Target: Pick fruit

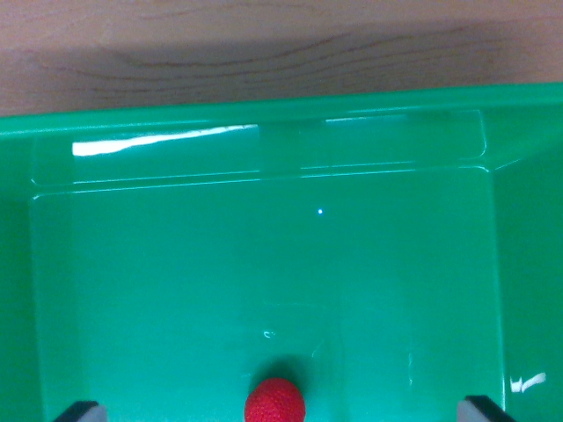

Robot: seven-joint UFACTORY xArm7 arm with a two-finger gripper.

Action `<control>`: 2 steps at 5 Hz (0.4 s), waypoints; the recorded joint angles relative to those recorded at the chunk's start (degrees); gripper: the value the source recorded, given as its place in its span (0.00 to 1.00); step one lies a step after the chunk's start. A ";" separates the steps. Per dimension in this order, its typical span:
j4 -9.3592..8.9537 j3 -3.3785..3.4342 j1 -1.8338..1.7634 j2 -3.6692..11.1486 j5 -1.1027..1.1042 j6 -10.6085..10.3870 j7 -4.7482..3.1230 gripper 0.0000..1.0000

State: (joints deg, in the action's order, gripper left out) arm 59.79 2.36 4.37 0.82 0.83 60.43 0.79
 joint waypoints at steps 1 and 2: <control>0.00 0.00 0.00 0.00 0.00 0.00 0.00 0.00; -2.56 0.19 0.01 0.44 0.22 -2.82 0.04 0.00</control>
State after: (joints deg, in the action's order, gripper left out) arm 57.23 2.56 4.38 1.26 1.05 57.61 0.84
